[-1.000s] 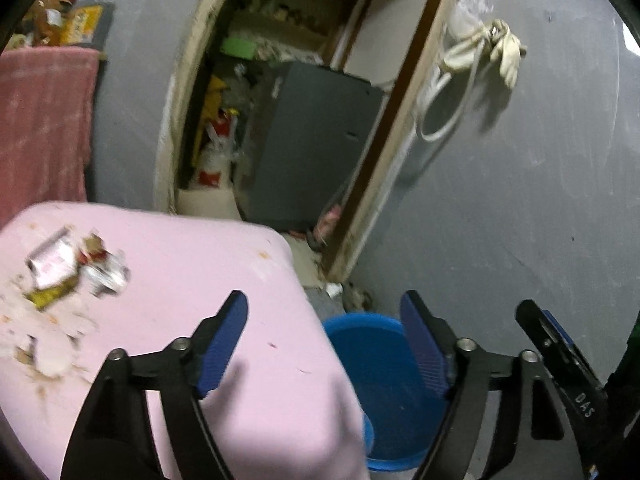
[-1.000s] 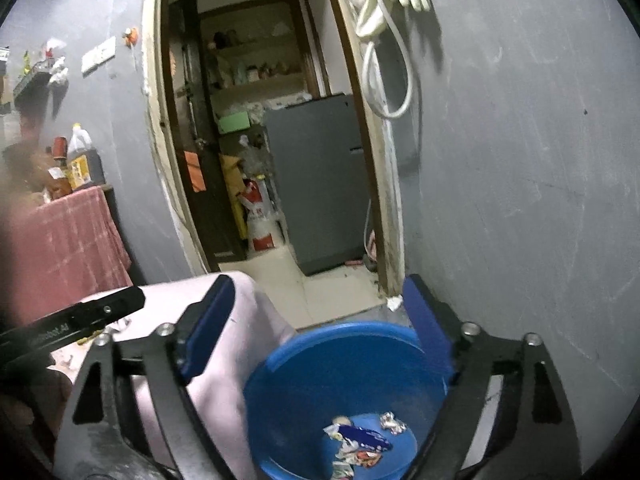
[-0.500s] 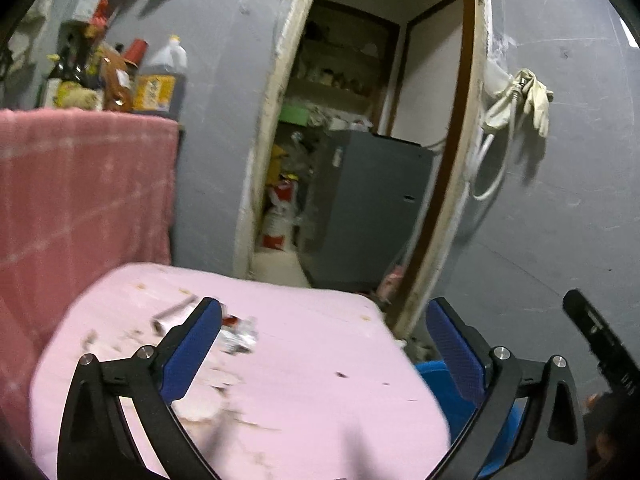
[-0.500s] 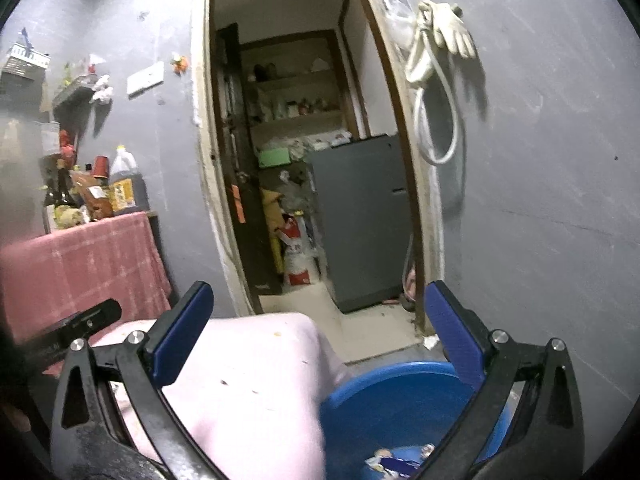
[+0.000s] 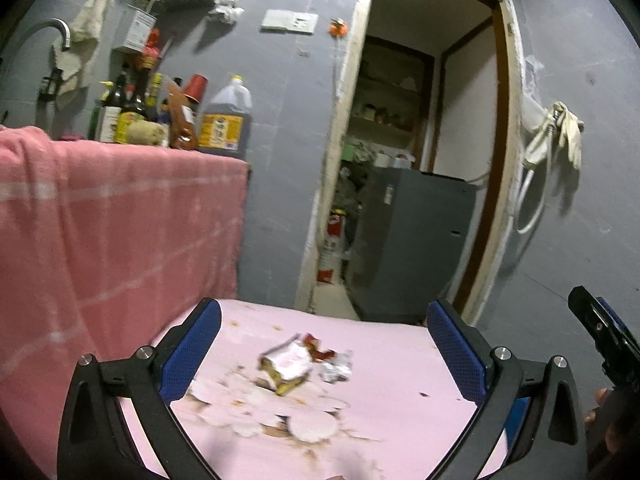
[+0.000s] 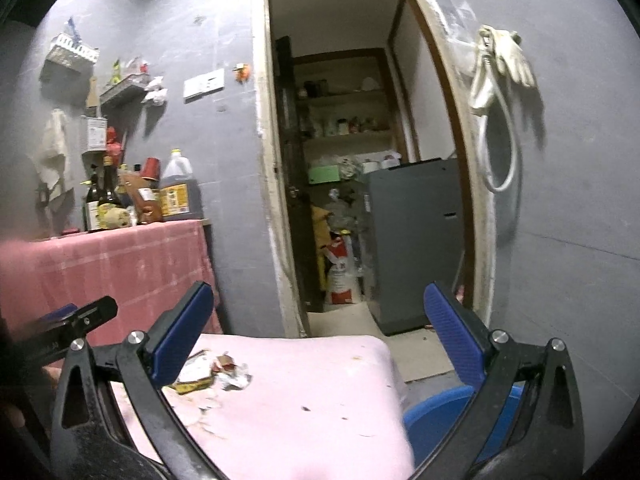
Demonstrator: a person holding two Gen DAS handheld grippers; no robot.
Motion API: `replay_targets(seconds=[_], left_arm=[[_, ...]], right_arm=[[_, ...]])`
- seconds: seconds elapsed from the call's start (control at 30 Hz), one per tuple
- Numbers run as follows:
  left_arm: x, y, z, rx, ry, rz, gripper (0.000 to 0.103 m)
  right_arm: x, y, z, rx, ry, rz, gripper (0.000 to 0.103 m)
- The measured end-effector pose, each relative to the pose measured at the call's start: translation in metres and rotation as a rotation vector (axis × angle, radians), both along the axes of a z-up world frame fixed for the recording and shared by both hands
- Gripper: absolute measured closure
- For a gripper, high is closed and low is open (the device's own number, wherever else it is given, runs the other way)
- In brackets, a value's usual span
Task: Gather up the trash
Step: 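Move both tools back over the remaining trash on the cushion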
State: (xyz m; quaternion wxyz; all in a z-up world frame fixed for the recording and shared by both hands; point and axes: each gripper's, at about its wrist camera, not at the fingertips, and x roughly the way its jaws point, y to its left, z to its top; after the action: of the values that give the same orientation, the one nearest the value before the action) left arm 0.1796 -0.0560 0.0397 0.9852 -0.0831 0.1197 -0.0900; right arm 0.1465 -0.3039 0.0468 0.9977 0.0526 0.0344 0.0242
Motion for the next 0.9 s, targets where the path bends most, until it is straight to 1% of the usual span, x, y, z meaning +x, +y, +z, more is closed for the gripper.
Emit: replay_targets(seconds=[0.23, 0.43, 0.53, 0.67, 0.8, 0.9], left_arm=[[-0.008, 0.03, 0.001, 0.025, -0.036, 0.063, 0.002], [0.0, 0.051, -0.01, 0.032, -0.025, 0.101, 0.002], [0.011, 0.056, -0.02, 0.045, 0.011, 0.096, 0.002], [0.029, 0.062, -0.036, 0.06, 0.08, 0.071, 0.002], [0.042, 0.063, -0.05, 0.067, 0.117, 0.053, 0.002], [0.056, 0.06, -0.059, 0.087, 0.158, 0.038, 0.002]], right_arm=[[0.008, 0.037, 0.001, -0.031, -0.026, 0.066, 0.0], [0.026, 0.066, -0.009, -0.085, -0.001, 0.126, 0.0], [0.043, 0.075, -0.018, -0.109, 0.047, 0.163, 0.0], [0.067, 0.079, -0.033, -0.106, 0.124, 0.201, 0.0], [0.085, 0.08, -0.048, -0.103, 0.173, 0.209, 0.0], [0.097, 0.084, -0.057, -0.115, 0.208, 0.218, 0.0]])
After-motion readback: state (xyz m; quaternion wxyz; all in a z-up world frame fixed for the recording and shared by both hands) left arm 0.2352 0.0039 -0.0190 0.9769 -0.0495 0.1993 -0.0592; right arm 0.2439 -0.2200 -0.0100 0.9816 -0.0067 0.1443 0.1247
